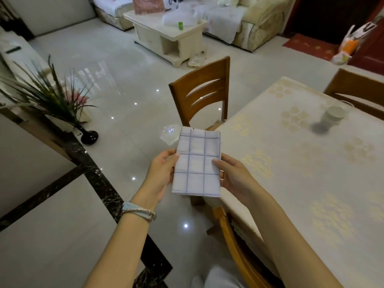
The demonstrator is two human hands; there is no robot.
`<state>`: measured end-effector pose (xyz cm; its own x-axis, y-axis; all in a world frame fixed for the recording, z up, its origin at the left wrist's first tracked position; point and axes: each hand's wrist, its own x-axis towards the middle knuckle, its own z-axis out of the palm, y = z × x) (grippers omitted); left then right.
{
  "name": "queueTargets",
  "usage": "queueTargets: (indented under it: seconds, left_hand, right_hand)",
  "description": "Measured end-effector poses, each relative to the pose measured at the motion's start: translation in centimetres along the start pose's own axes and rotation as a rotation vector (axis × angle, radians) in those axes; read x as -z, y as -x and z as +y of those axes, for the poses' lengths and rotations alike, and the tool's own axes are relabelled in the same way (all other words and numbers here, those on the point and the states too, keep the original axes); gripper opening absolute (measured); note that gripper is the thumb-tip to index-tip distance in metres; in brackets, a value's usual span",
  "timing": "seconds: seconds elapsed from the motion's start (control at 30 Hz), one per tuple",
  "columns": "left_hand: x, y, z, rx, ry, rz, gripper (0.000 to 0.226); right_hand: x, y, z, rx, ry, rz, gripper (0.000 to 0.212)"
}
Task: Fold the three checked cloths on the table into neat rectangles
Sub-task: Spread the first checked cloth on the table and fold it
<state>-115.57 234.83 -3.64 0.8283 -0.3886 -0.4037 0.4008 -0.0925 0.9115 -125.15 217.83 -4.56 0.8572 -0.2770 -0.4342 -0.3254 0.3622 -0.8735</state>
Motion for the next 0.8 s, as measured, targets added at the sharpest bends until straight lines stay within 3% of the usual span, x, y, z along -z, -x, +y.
queueTargets:
  seconds: [0.47, 0.6, 0.8]
  left_hand:
    - [9.4, -10.3, 5.7, -0.034, 0.057, 0.124, 0.02]
    - [11.2, -14.6, 8.0, -0.012, 0.042, 0.147, 0.022]
    - [13.7, -20.9, 10.9, -0.006, 0.014, 0.131, 0.021]
  right_hand:
    - [-8.5, -14.2, -4.6, -0.016, 0.031, -0.207, 0.024]
    - [-10.8, -19.1, -6.4, -0.038, 0.025, -0.205, 0.015]
    - [-13.0, -25.6, -8.3, -0.068, -0.013, -0.193, 0.018]
